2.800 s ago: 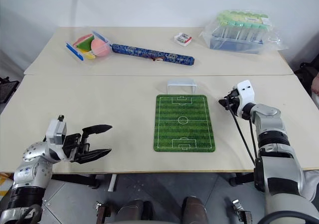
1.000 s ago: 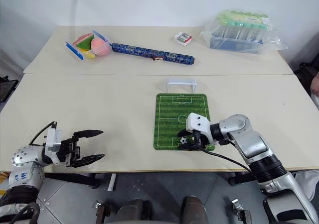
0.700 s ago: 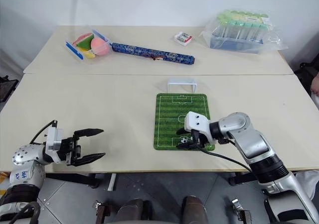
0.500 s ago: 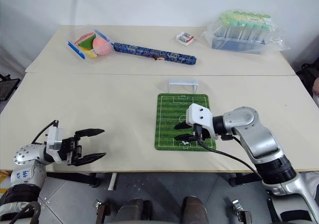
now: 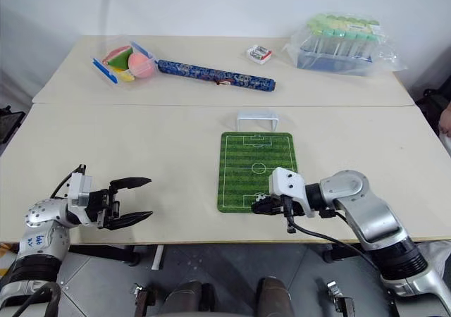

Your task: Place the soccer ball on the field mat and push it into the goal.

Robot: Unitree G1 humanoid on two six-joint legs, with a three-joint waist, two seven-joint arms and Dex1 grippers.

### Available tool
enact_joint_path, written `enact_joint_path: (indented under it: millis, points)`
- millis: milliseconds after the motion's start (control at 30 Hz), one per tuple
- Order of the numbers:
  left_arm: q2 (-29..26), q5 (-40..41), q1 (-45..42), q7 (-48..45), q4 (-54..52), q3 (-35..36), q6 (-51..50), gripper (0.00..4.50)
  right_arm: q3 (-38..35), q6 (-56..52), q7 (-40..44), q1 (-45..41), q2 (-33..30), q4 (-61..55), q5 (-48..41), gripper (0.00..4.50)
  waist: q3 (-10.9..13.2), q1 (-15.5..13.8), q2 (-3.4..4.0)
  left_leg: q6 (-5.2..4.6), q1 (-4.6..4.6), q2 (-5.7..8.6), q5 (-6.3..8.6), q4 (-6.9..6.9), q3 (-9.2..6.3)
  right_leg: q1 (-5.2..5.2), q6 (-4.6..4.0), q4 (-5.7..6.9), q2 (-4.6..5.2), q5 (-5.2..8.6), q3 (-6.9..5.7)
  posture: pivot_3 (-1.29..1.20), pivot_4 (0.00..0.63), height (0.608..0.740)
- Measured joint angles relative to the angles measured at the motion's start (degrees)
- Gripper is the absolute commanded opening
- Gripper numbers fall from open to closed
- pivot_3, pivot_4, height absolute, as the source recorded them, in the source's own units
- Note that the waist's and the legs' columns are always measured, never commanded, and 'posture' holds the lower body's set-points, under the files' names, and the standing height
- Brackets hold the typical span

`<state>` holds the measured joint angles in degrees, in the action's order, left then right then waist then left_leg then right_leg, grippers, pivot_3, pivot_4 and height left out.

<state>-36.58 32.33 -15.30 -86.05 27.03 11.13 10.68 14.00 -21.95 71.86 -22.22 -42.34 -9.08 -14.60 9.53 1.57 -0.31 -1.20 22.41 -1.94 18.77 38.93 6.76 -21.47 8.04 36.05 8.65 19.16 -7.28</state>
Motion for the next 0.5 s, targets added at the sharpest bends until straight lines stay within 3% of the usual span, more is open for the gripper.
enact_joint_path:
  millis: [267, 500]
  points:
    - [-0.53, -0.01, -0.29, 0.0, 0.59, 0.16, 0.32, 4.5, 0.46, 8.38, -4.36, -10.05, 3.78, 15.96, 5.4, 0.07, 0.02, 0.07, 0.01, 0.0, 0.0, -0.03, 0.0, 0.02, 0.0, -0.01, 0.0, 0.03, -0.01, 0.0, -0.01, 0.0, 0.15, 0.74]
    - [-0.58, -0.18, -2.51, 0.01, 1.53, 0.17, 1.66, 4.5, -5.7, 11.62, -11.44, -21.65, 5.83, 23.11, 6.33, 0.07, 0.15, 0.04, 0.11, 0.01, 0.01, -0.03, 0.0, -0.01, -0.05, -0.03, 0.0, 0.08, -0.01, 0.0, -0.06, 0.0, 0.15, 0.74]
